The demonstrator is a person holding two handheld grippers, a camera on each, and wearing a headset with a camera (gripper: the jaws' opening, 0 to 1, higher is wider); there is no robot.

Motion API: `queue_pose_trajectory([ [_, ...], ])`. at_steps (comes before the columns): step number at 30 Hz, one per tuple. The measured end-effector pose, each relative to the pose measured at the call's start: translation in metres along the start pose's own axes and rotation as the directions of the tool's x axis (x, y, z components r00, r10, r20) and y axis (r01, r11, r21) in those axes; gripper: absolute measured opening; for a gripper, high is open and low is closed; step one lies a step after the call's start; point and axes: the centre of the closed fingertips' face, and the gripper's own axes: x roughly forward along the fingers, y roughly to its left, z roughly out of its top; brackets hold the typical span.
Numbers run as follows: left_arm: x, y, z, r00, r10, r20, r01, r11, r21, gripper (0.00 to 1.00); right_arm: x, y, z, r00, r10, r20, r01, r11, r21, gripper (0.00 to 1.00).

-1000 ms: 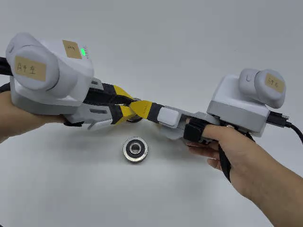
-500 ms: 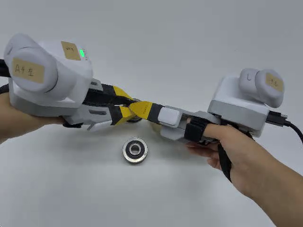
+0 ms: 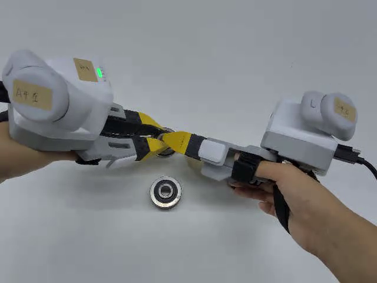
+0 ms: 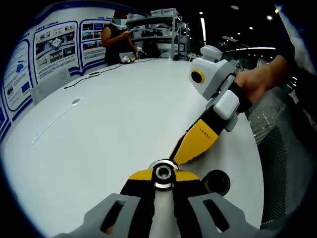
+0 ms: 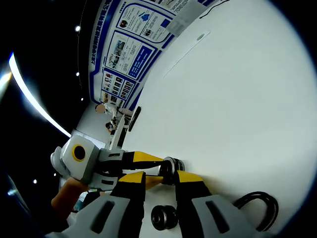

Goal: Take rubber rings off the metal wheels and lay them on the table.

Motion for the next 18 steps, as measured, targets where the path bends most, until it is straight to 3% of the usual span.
queue_pose_trajectory([
  [5,0.000,0.000,0.000,1.0000,0.002,-0.001,-0.002,1.000,0.000,0.12,0.001,-0.019,0.000,0.9973,-0.073,0.003,0.073,0.997,-0.020,0.05],
  [6,0.000,0.000,0.000,1.0000,0.002,0.000,-0.002,1.000,-0.001,0.12,0.002,-0.017,0.001,0.9988,-0.049,0.005,0.049,0.999,-0.009,0.03],
  [18,0.001,-0.001,-0.001,1.0000,0.009,0.001,-0.009,1.000,0.001,0.12,0.000,-0.011,0.001,0.9960,-0.088,0.010,0.089,0.996,-0.031,0.01],
])
